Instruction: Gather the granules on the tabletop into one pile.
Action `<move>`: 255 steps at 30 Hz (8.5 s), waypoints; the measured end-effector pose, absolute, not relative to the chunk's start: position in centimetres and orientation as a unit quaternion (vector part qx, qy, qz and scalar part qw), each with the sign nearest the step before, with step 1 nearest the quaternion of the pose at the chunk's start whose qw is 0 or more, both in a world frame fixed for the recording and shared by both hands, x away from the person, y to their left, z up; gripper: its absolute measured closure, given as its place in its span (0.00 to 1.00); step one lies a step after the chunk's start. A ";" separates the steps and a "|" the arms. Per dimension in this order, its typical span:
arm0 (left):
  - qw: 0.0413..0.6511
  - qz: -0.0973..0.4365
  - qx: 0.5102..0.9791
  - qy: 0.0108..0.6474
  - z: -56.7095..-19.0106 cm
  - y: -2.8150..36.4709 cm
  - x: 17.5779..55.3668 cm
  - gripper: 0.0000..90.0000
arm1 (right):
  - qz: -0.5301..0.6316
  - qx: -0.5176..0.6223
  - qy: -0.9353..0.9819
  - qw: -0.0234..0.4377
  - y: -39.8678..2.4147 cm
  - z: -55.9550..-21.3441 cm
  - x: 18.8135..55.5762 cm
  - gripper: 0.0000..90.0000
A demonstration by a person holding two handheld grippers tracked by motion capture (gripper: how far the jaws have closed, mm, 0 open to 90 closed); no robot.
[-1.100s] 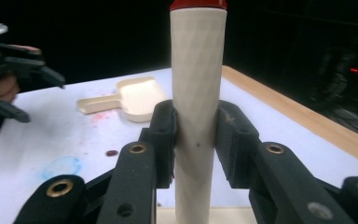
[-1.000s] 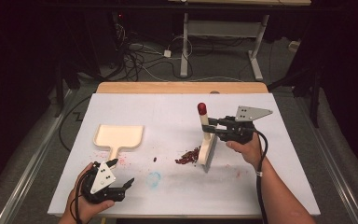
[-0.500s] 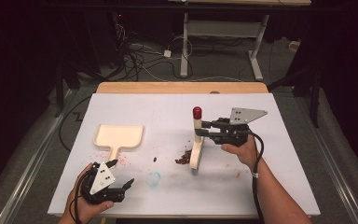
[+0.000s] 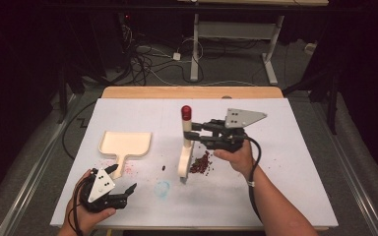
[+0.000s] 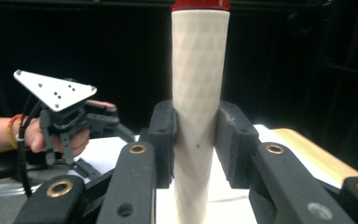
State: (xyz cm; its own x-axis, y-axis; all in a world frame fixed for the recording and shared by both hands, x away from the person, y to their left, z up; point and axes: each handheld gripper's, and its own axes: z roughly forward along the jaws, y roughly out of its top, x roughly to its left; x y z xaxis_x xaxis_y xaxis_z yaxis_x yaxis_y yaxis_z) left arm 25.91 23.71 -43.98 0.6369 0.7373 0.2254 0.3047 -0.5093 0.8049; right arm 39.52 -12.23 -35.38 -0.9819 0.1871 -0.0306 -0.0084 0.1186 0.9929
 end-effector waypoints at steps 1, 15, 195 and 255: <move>0.382 0.285 0.819 0.319 -43.9 23.8 25.9 0.20 | 0.655 0.052 0.751 0.065 -10.5 -35.6 39.7 0.78; 0.392 0.295 0.801 0.342 -43.9 25.8 25.3 0.20 | 0.650 0.050 0.758 0.024 -2.5 -39.0 41.2 0.78; 0.358 0.259 0.847 0.295 -44.4 22.9 25.9 0.20 | 0.618 0.073 0.781 0.058 -19.7 -38.9 39.1 0.78; 0.360 0.257 0.849 0.290 -44.4 22.5 26.2 0.20 | 0.618 0.081 0.772 0.123 -22.8 -35.2 37.1 0.78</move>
State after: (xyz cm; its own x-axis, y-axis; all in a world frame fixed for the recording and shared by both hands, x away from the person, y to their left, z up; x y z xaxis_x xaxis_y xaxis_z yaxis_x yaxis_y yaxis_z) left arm 26.23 22.53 -44.40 0.7000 0.6771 0.2270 0.3077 -0.5728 0.7597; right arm 37.14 -22.84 -35.21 -0.9568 0.2769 -0.0890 -0.0262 0.2225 0.9746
